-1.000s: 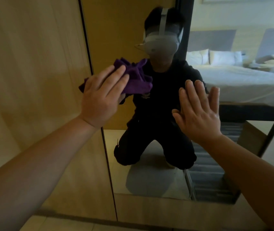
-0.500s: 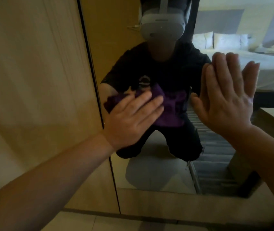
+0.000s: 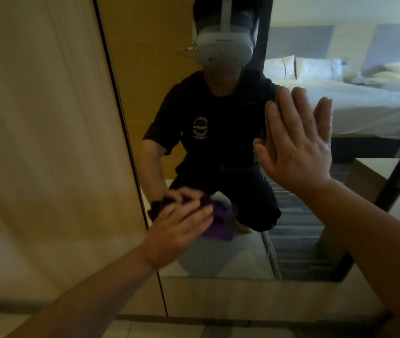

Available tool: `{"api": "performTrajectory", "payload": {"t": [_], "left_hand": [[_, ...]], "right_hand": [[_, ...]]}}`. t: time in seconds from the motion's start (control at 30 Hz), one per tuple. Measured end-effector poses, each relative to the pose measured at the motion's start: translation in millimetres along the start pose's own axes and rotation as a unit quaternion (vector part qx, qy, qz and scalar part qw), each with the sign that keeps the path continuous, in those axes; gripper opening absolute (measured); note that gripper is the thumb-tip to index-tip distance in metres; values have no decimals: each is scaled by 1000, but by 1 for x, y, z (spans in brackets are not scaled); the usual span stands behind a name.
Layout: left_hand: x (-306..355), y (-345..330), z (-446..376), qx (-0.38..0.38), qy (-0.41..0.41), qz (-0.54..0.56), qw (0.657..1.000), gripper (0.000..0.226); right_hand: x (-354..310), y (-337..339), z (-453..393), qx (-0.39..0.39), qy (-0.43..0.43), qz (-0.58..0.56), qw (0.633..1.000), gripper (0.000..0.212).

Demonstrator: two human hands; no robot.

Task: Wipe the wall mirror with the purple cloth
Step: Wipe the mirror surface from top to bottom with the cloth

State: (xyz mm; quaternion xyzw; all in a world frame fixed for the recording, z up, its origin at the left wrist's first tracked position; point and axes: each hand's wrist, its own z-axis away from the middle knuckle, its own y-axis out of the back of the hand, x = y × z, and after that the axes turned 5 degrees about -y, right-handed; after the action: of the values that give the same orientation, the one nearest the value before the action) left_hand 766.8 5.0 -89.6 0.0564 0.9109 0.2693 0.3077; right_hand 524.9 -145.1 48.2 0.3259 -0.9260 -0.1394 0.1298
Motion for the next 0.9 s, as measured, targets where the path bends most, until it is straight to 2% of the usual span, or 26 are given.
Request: {"api": "performTrajectory", "payload": {"t": [0.13, 0.23, 0.33, 0.43, 0.53, 0.7, 0.83, 0.9], "left_hand": [[-57, 56, -126, 166, 61, -59, 982, 31], [-86, 84, -196, 209, 69, -125, 967, 31], [-77, 72, -215, 175, 61, -127, 974, 33], [-45, 37, -192, 145, 32, -123, 981, 35], [-15, 6, -165, 132, -3, -126, 983, 38], [14, -26, -129, 132, -15, -107, 985, 42], [57, -64, -44, 28, -91, -75, 993, 44], [75, -83, -5, -11, -91, -60, 994, 43]], "right_hand": [[3, 1, -2, 15, 17, -29, 999, 56], [12, 9, 3, 27, 27, -52, 998, 55], [30, 19, 12, 27, -6, -25, 999, 60], [54, 19, 24, 26, -19, -8, 999, 62], [70, 9, 32, 43, -5, 13, 999, 63], [74, 1, 34, 75, 11, 13, 997, 59], [76, 3, 37, 72, 4, -8, 997, 54], [75, 3, 37, 72, 4, -7, 997, 52]]}}
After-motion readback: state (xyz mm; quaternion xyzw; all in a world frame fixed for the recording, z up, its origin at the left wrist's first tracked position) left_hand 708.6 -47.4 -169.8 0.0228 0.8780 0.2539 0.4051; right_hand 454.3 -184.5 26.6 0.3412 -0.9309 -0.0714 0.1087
